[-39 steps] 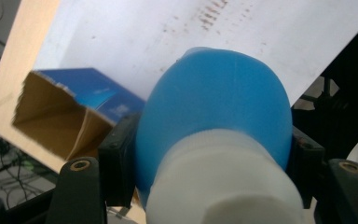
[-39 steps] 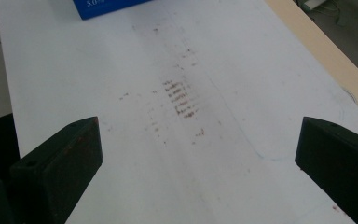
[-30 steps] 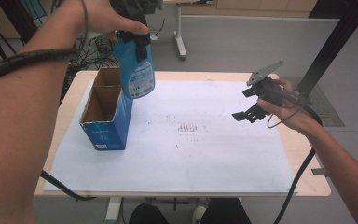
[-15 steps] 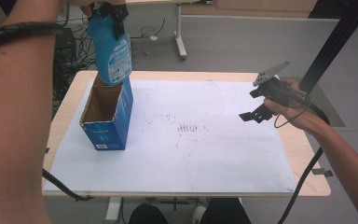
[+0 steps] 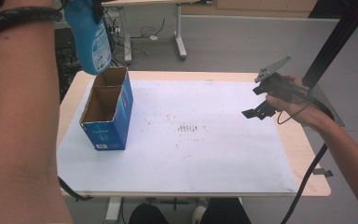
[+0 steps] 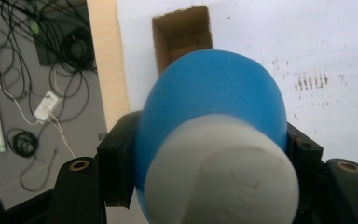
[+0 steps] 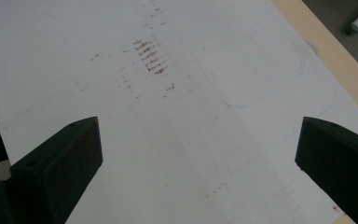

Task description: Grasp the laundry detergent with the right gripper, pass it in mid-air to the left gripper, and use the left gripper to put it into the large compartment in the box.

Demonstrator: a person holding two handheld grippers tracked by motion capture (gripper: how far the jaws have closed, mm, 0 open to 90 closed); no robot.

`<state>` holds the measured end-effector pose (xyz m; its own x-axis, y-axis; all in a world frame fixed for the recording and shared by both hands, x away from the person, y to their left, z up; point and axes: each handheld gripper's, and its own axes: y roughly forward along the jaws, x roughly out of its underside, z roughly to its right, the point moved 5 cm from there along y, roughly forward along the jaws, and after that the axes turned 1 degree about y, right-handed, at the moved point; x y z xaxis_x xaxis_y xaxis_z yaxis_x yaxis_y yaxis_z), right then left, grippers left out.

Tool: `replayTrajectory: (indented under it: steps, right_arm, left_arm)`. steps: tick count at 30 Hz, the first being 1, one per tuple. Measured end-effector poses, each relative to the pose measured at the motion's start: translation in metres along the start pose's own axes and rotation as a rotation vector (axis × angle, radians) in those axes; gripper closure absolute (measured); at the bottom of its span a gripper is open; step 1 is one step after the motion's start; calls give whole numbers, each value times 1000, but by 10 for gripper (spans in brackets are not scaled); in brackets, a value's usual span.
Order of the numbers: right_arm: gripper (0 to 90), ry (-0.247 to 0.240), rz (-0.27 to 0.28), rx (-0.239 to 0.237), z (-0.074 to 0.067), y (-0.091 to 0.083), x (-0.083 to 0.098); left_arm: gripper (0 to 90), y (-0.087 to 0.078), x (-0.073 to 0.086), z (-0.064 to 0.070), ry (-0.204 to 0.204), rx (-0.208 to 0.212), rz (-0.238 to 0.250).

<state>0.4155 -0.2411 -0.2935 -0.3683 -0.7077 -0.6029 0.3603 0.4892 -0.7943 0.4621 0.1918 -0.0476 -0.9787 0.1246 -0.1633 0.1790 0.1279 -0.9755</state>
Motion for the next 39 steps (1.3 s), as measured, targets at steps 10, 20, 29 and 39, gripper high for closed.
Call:
replayTrajectory:
  steps: [10,20,29,39]
  right_arm:
    - [7,-7,-2,1,1,1,-2]
    - [7,-3,-11,3,2,2,1]
    - [7,-8,-9,6,3,3,0]
    - [7,-17,-6,5,0,4,-2]
  left_arm:
    - [361,8,-1,-10,-84,23,-10]
    - [362,33,-1,-13,-110,41,-33]
    - [362,58,5,-18,-132,59,-43]
    - [362,91,14,-21,-155,64,-58]
